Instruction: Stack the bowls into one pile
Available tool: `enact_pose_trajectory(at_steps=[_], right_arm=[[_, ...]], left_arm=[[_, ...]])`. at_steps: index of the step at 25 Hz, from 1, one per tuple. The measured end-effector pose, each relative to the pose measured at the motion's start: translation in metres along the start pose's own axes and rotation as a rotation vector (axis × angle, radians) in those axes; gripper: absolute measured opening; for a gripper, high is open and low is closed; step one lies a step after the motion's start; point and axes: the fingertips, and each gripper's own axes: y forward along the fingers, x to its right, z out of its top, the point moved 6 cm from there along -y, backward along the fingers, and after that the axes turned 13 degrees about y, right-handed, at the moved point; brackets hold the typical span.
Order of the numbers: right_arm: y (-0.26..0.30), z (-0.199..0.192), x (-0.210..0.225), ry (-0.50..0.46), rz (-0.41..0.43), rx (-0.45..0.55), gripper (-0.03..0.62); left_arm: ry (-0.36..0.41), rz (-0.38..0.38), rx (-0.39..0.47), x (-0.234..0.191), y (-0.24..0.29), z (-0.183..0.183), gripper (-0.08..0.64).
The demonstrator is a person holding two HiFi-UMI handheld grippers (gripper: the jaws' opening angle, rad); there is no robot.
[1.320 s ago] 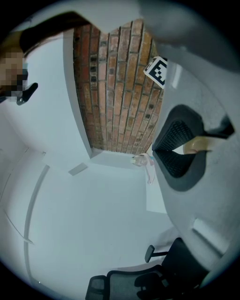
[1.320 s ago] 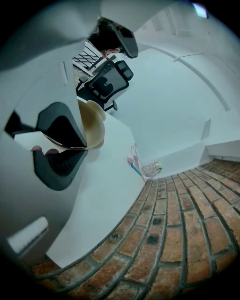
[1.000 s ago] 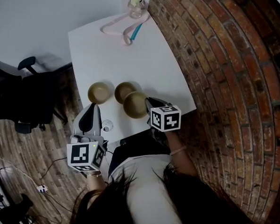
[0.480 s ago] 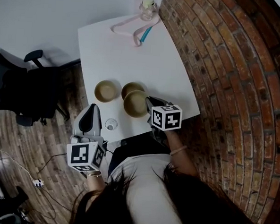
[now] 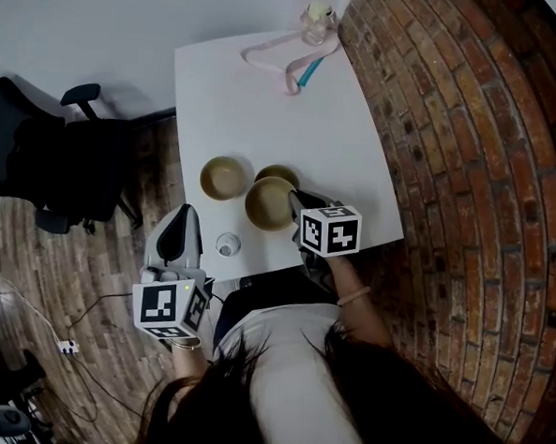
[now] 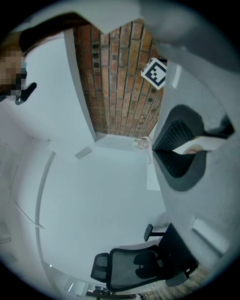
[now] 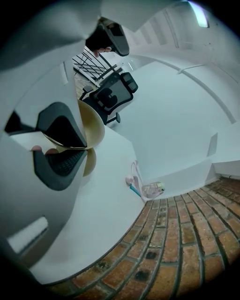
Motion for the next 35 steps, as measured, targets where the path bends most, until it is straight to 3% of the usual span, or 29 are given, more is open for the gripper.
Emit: enact_pose_trajectory(at_steps=[35], right_arm=[[0.069, 0.026, -0.046, -0.074, 0.110, -0.100, 0.021]], left_arm=[[-0.044, 0.238, -0.044, -0.046, -0.032, -0.011, -0.002]])
